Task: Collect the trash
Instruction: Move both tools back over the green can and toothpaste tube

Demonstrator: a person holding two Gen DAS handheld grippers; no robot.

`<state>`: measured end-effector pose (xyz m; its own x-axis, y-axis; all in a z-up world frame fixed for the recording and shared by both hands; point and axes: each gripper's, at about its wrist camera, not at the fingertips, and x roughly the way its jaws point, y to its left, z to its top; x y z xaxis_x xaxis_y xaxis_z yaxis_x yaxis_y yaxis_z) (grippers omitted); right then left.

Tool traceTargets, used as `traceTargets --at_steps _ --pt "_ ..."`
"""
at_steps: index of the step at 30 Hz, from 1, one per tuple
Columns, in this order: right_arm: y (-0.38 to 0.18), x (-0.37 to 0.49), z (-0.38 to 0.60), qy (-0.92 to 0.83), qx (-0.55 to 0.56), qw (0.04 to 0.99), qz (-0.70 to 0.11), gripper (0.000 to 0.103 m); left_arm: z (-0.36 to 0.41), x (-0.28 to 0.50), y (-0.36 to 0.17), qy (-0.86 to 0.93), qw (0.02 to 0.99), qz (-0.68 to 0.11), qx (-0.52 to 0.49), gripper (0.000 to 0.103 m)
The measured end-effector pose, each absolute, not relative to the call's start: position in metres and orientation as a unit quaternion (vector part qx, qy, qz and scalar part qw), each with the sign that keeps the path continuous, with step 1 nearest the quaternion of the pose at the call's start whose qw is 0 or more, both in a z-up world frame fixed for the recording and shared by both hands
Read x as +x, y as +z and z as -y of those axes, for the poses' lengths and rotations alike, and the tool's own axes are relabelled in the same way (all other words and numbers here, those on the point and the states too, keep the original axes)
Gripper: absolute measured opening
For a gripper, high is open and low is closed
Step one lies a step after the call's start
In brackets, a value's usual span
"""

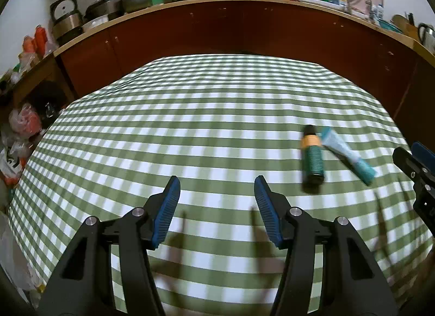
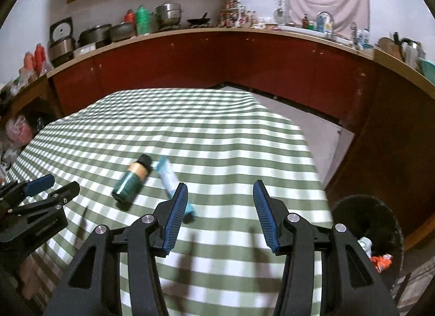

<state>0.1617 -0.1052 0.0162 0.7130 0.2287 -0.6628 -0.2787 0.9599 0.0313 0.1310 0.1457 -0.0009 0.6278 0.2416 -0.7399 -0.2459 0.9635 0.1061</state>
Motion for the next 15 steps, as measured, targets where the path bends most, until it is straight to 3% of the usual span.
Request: traceTargets --at_steps 4,15 --pt "0.012 0.169 0.085 0.149 -0.048 0.917 -0.366 0.050 -0.164 0.134 -0.003 0.148 0.899 -0.412 -0.008 0.061" --pt "-0.008 0.184 0.056 0.149 -0.066 0.896 -0.414 0.050 -0.197 0.142 -0.010 0.163 0.893 -0.419 -0.018 0.061"
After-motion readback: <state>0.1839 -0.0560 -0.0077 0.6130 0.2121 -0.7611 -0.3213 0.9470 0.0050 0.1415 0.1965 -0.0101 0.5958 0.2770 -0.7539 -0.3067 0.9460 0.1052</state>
